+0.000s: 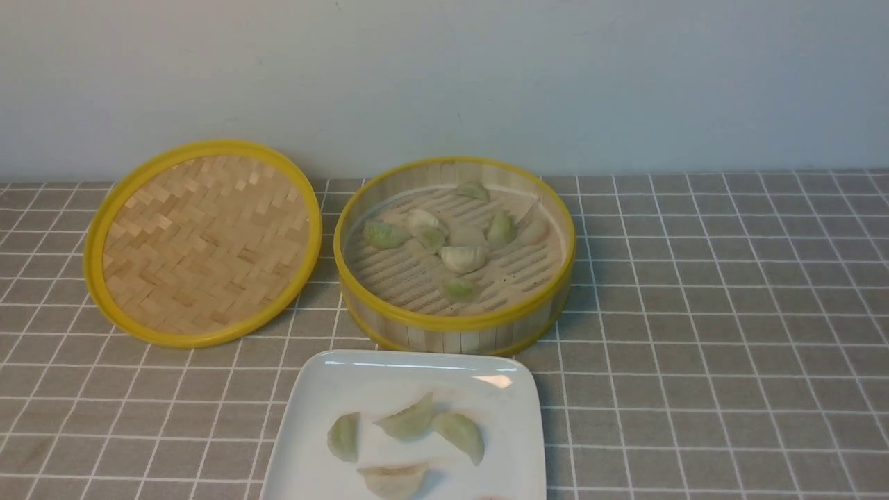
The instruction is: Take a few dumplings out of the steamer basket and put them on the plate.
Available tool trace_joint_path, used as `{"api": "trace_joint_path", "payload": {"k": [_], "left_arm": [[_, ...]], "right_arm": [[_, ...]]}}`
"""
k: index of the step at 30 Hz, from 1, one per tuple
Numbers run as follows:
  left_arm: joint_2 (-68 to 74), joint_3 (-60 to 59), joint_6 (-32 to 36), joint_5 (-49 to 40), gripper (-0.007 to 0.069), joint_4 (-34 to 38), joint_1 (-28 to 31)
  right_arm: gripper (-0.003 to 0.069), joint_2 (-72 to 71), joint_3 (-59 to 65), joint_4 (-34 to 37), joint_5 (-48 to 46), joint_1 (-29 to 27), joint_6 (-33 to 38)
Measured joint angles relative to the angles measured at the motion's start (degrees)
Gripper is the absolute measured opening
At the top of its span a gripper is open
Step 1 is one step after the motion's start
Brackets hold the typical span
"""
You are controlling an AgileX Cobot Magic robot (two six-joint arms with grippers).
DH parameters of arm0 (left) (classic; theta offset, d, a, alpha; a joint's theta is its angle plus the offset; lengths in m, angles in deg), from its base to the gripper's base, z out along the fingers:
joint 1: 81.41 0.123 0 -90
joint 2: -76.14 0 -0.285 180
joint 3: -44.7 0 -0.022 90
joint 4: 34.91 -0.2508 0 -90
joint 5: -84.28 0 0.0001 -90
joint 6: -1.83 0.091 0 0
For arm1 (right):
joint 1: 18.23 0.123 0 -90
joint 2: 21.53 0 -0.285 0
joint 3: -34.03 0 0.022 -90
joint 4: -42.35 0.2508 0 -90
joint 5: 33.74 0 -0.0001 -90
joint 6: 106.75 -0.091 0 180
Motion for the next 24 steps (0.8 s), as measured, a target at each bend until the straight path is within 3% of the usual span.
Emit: {"api": "trace_joint_path", "payload": {"k": [9, 13, 18, 24], "left_arm": [[0.0, -0.6, 0.2, 0.7, -0.0005, -0.3, 0.0], [-0.6, -5.4, -0.1, 5.1, -0.0005, -4.7, 0.6], [-3.8, -15.1, -0.5, 12.3, -0.0005, -7.1, 5.7], [-12.0, -36.4, 1.1, 26.4, -0.0005, -7.1, 16.0]], "right_arm": [[-0.0015, 0.0, 0.0, 0.0, 0.0, 0.0, -0.1], [-0.0015, 0.0, 0.0, 0.0, 0.0, 0.0, -0.3], [-0.0015, 0.0, 0.0, 0.0, 0.0, 0.0, -0.3], [-0.0015, 0.0, 0.0, 0.0, 0.0, 0.0, -0.3]]}}
